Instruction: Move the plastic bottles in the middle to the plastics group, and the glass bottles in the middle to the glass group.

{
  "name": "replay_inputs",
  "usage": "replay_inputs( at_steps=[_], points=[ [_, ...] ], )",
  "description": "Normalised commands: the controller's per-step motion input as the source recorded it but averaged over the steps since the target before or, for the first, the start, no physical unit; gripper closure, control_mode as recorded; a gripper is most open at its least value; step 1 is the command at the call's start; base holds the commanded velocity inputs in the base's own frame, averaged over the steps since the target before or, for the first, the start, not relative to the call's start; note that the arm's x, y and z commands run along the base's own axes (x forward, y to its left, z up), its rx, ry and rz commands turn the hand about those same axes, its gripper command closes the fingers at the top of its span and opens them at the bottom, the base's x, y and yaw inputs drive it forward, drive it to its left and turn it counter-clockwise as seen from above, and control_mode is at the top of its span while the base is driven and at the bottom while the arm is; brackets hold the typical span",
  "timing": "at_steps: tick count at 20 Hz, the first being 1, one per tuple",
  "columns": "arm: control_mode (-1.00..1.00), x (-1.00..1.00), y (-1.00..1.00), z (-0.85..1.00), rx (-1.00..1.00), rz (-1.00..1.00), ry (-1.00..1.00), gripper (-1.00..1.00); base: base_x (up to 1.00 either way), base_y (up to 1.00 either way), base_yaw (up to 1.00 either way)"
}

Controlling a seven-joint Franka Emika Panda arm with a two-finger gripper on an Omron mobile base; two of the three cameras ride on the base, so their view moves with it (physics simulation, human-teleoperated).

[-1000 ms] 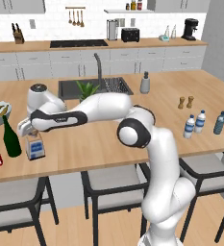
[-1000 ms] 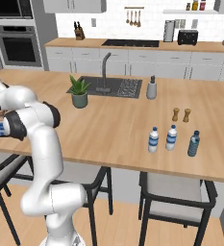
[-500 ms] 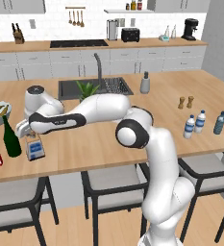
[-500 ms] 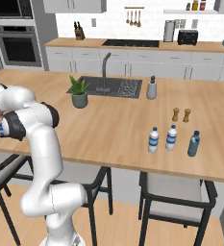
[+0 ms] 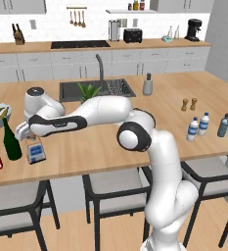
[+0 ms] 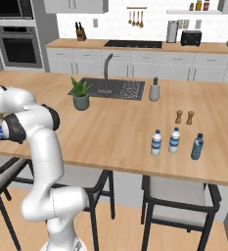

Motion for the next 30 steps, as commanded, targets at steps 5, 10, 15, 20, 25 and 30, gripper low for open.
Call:
replay_inputs(
  at_steps=[5, 10, 15, 20, 25, 30],
  points=[
    [-1.0, 0.0, 0.0, 0.0, 0.0, 0.0, 0.0, -1.0, 0.0, 0.0, 0.0],
    [-1.0, 0.0, 0.0, 0.0, 0.0, 0.0, 0.0, -1.0, 0.0, 0.0, 0.0],
    [-1.0, 0.0, 0.0, 0.0, 0.0, 0.0, 0.0, -1.0, 0.0, 0.0, 0.0],
    [-1.0, 0.0, 0.0, 0.01, 0.0, 0.0, 0.0, -1.0, 0.0, 0.0, 0.0],
    [-1.0, -0.29, -0.39, 0.15, 0.06, -0.02, 0.0, -1.0, 0.0, 0.0, 0.0],
    [-1.0, -0.76, -0.97, 0.01, 0.25, -0.12, -0.03, -1.0, 0.0, 0.0, 0.0]
  ],
)
